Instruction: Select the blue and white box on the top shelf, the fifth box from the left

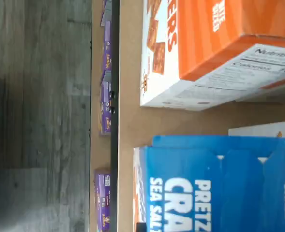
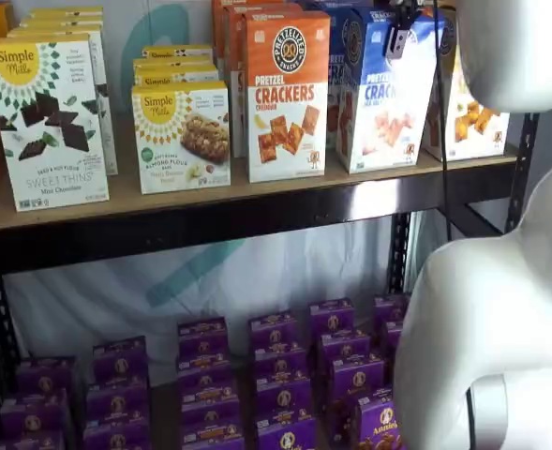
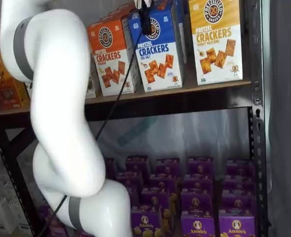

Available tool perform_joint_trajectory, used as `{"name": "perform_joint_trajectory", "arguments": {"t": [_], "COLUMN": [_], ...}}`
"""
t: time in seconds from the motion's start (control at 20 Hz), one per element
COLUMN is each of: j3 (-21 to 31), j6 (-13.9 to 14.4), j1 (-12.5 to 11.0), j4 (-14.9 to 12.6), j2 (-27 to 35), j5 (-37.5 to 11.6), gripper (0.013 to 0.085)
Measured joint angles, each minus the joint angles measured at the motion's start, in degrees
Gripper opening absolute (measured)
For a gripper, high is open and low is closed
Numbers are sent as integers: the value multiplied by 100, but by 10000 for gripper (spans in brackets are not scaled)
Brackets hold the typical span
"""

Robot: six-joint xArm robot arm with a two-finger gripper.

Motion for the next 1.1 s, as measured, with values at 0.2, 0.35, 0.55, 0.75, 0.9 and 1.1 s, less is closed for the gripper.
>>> {"name": "perform_joint_trajectory", "arguments": {"t": [0.2, 0.35, 0.55, 0.75, 0.9, 1.1], "j3": [121, 227, 362, 536, 721, 1042], "j6": [-10, -30, -35, -15, -5, -6], "j1": [-2, -32, -46, 6, 51, 101], "j4": [-25, -6, -11, -138, -253, -417], "j2": [-127, -242, -444, -717, -955, -1296], "j5": [11, 33, 150, 311, 410, 517], "gripper": [570, 570, 570, 570, 570, 570]}}
